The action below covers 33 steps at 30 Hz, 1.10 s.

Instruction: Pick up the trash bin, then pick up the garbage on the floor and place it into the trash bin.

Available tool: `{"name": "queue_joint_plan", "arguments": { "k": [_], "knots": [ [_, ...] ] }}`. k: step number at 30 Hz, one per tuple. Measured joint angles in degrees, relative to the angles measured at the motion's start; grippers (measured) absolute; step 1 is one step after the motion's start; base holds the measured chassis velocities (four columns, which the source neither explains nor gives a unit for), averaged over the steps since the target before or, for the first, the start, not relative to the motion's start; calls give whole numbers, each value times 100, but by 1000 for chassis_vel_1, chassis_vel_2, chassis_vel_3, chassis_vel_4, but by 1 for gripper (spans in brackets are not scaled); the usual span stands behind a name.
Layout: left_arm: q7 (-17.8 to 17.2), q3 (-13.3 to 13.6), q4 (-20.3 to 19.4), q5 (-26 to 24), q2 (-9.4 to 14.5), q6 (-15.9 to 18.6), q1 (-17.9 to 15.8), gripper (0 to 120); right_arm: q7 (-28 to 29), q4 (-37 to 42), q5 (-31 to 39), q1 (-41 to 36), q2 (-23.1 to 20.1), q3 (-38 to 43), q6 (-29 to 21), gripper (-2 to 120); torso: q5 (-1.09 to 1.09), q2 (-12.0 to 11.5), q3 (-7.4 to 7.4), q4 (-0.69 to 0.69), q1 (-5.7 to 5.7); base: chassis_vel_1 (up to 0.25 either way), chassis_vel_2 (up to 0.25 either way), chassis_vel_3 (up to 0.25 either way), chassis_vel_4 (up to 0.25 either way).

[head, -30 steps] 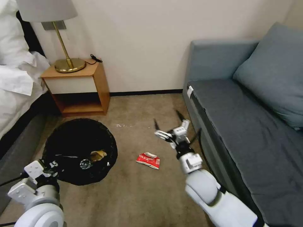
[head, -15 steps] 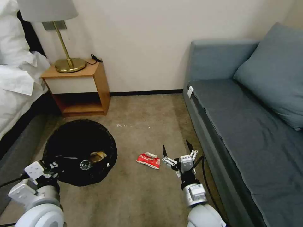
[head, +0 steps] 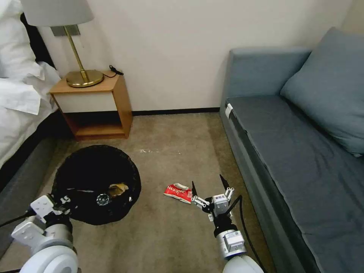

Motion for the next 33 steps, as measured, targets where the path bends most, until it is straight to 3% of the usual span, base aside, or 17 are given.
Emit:
{"name": "queue_joint_plan", "arguments": {
  "k": [33],
  "knots": [
    [17, -18, -79, 57, -28, -50, 59, 3, -32, -101, -281, -161, 80, -236, 42, 100, -1, 0, 0, 0, 0, -6, 6, 7, -7]
  ]
}}
